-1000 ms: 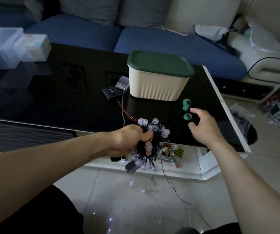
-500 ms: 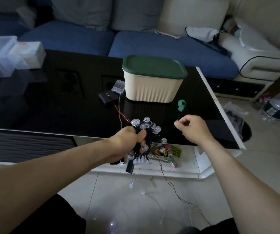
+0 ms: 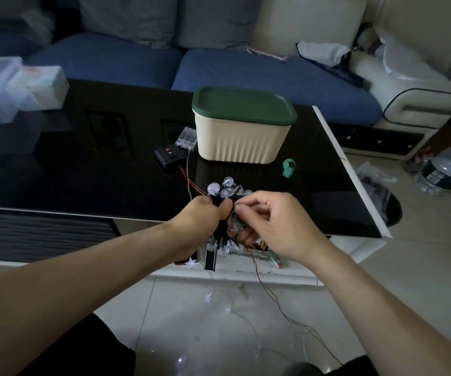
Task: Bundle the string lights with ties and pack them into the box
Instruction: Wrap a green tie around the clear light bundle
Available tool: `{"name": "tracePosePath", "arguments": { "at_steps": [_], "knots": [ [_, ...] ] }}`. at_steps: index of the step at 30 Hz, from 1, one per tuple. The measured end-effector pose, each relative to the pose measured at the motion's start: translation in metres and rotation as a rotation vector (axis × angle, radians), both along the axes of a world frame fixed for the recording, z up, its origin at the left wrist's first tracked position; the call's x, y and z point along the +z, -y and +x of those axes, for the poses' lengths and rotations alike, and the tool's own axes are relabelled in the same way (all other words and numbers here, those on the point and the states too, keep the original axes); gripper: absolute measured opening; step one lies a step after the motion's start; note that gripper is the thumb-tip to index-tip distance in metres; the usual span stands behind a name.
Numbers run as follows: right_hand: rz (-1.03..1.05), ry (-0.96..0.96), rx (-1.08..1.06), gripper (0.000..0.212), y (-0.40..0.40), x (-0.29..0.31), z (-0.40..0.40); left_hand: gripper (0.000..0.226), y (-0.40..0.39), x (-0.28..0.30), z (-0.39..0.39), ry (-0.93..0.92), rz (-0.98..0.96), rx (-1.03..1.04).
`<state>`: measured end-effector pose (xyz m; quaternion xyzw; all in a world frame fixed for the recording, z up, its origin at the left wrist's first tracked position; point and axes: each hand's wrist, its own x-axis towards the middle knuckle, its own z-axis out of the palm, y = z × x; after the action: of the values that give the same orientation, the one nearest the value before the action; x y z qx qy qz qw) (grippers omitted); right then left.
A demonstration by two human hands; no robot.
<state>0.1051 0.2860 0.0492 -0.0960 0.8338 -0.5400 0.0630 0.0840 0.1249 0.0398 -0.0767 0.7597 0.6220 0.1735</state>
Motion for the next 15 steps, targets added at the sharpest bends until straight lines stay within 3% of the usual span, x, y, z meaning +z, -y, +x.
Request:
{"name": "tracePosePath", "arguments": {
  "at_steps": [5, 9, 15],
  "knots": [
    [0.053, 0.021, -0.014, 0.010, 0.0002, -0.0017, -0.0003, 0.030, -0.0015, -0.0021, 0.0038, -0.007, -0.052, -0.041],
    [0.222, -0.133, -0.048, 0.011, -0.0024, -0.0029, -0.0008, 0.028, -0.0021, -0.0030, 0.0027, -0.018, -0.081, -0.086],
    [-0.008, -0.167, -0.103, 0.010, 0.0013, 0.0025, 0.0005, 0.028, -0.0066, -0.0006, 0.0067, -0.004, -0.055, -0.101]
  ]
}}
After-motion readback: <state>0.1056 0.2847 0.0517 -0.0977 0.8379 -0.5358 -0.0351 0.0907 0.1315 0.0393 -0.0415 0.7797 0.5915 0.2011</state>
